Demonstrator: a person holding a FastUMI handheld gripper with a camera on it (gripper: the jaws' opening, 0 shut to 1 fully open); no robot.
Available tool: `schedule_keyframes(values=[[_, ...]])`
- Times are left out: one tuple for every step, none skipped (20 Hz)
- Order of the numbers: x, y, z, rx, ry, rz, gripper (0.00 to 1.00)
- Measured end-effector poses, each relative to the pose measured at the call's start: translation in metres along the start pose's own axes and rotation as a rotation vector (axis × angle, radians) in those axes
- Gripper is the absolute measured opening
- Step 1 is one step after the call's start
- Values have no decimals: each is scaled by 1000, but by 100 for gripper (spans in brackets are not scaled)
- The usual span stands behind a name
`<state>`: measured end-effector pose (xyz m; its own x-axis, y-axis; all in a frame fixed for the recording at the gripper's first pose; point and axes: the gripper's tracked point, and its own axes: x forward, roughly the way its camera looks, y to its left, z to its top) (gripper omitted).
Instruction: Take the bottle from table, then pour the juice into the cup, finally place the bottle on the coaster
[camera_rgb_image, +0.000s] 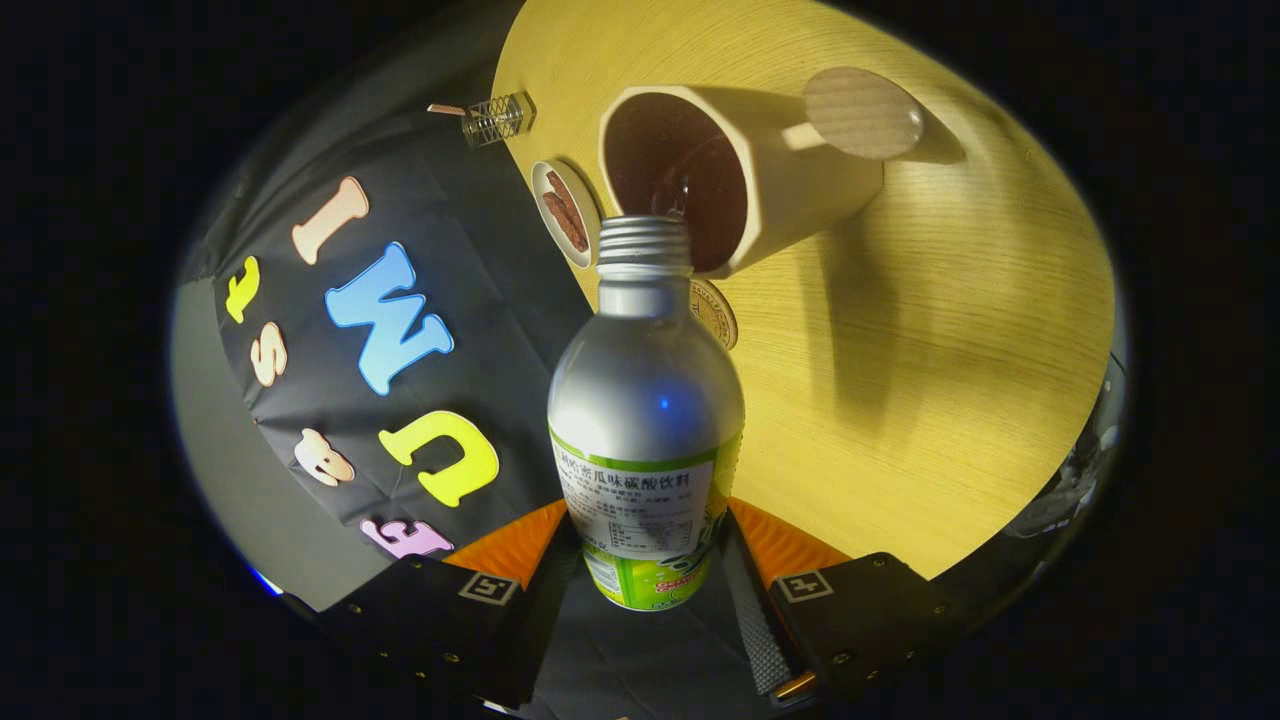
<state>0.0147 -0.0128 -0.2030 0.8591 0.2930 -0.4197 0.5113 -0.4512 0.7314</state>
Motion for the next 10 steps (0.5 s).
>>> schedule_keyframes(values=[[-1,1,-1,4,4,-1,78],[-2,1,-2,8,6,-2,78],[-1,2,-2,14,9,-3,78],[-1,3,-3,18,11,-3,78],[-2,5,-3,23,15,-4,78],[-2,6,-3,28,16,-3,78],[-2,8,-3,32,17,-2,78],[-2,9,-4,35,19,-2,78],[-3,10,-3,40,18,-1,78],[-3,12,-3,47,18,0,78]])
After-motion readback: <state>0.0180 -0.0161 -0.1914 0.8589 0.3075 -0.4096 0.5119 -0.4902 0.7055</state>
